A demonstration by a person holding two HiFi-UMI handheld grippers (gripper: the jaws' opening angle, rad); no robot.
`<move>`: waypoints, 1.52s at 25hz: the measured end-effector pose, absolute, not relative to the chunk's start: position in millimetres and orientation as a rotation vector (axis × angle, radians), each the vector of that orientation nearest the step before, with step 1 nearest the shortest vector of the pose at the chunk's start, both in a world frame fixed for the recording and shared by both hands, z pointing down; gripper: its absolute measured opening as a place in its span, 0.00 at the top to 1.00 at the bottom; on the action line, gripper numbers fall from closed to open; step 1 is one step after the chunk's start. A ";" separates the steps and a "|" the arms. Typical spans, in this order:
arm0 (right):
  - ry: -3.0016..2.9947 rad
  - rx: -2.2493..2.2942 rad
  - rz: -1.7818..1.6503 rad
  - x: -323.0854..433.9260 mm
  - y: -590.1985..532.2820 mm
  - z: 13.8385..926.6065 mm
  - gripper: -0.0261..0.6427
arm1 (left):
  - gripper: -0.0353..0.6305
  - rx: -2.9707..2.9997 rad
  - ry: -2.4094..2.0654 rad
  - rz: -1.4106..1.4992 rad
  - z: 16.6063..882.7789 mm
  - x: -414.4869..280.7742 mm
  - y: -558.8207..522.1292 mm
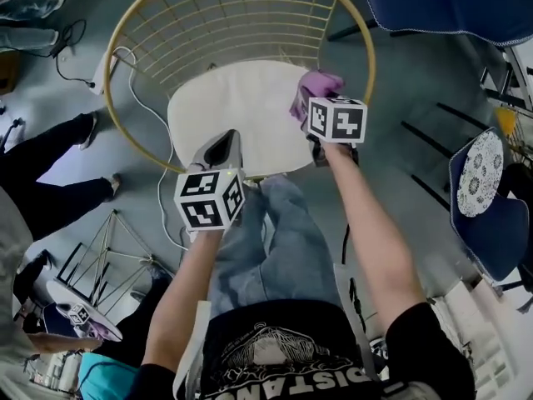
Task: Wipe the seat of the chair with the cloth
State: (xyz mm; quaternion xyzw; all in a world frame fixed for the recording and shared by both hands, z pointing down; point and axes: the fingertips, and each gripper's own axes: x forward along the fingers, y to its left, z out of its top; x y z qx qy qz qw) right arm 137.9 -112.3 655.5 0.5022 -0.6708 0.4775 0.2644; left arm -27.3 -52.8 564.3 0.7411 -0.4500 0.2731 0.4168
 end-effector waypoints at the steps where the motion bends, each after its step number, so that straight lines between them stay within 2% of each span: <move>1: -1.824 1.351 1.289 135.5 -112.8 652.6 0.87 | 0.95 1.857 -1.135 0.686 563.7 -30.2 -52.0; 6: -1.983 1.257 1.311 92.3 -111.9 625.5 0.87 | 0.95 1.817 -1.183 0.673 569.1 -54.5 -45.0; 17: -2.249 0.776 1.381 -104.1 -69.8 608.6 0.87 | 0.95 1.658 -1.340 0.667 576.5 -146.7 -17.1; 22: -2.265 0.648 1.407 -164.1 -50.3 614.7 0.87 | 0.95 1.598 -1.381 0.661 575.4 -176.3 0.3; 30: -2.242 0.604 1.396 -190.3 -31.6 633.4 0.87 | 0.95 1.590 -1.373 0.663 583.0 -189.4 12.2; 38: -2.197 0.685 1.408 -134.8 -32.4 649.4 0.87 | 0.95 1.632 -1.314 0.696 591.8 -152.5 8.9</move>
